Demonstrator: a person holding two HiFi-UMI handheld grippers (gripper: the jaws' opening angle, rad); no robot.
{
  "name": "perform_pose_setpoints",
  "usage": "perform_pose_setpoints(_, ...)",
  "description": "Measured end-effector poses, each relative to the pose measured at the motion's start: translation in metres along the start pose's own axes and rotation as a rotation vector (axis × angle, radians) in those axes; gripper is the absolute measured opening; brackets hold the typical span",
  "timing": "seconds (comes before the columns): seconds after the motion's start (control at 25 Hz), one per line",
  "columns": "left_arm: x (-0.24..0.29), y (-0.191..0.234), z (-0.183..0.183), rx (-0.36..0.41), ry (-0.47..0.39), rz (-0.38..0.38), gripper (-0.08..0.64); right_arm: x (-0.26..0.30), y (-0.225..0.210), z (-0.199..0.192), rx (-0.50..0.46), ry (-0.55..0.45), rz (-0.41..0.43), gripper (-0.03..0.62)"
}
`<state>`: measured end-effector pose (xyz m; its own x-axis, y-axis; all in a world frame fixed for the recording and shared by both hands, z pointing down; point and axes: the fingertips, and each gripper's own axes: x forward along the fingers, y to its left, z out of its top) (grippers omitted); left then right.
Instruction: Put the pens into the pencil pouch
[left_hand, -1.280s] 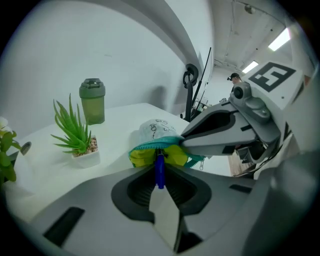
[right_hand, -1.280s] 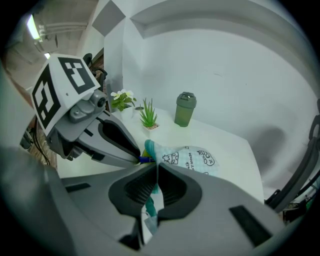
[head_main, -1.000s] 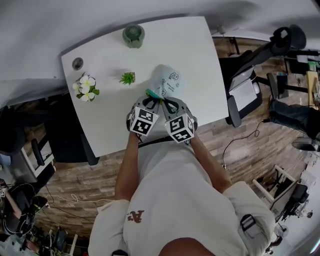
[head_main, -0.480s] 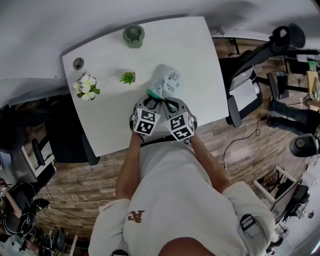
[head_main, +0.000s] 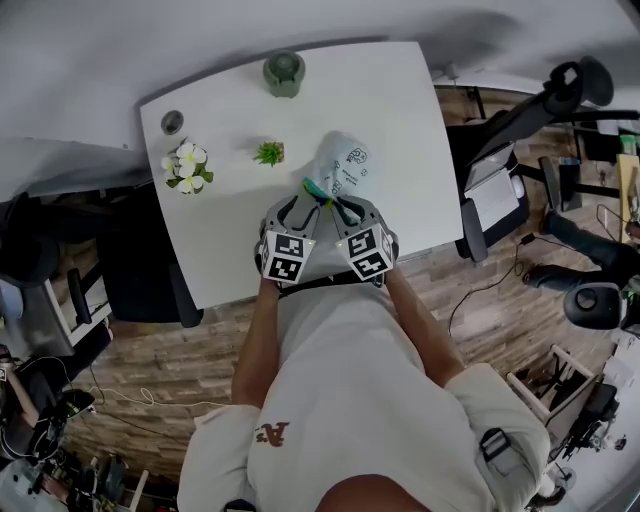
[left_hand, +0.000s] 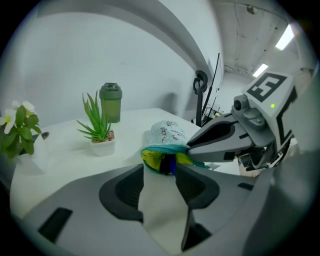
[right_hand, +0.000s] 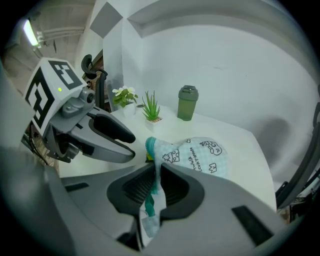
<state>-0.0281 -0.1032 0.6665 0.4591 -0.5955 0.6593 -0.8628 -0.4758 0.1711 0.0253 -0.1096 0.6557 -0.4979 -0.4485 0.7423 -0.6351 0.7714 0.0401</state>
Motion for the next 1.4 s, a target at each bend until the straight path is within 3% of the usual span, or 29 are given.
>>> perform_pose_setpoints(0.16, -0.02, 0.009, 0.004, -0.008, -0.046, 0.034, 0.228, -0.003, 0.006, 0.003, 0.003, -0.021, 0.004, 0.073)
perform_pose_setpoints(0.32, -0.045, 0.019, 0.023, 0.001, -0.121, 0.075, 0.27, -0.022, 0.014, 0.026, 0.049, -0.127, 0.013, 0.13)
perform_pose_setpoints(0.56, -0.091, 0.033, 0.068, 0.013, -0.265, 0.133, 0.296, -0.064, 0.008, 0.079, 0.039, -0.295, -0.08, 0.193)
perform_pose_setpoints(0.92, -0.173, 0.035, 0.153, 0.108, -0.518, 0.201, 0.357, -0.145, -0.011, 0.168, 0.034, -0.559, -0.199, 0.324)
perform_pose_setpoints(1.12, -0.206, 0.033, 0.182, 0.09, -0.63, 0.241, 0.383, -0.165, -0.011, 0.187, 0.03, -0.621, -0.223, 0.346)
perform_pose_setpoints(1.4, -0.224, 0.028, 0.186, 0.125, -0.632, 0.308, 0.387, -0.187, -0.016, 0.193, 0.024, -0.652, -0.229, 0.347)
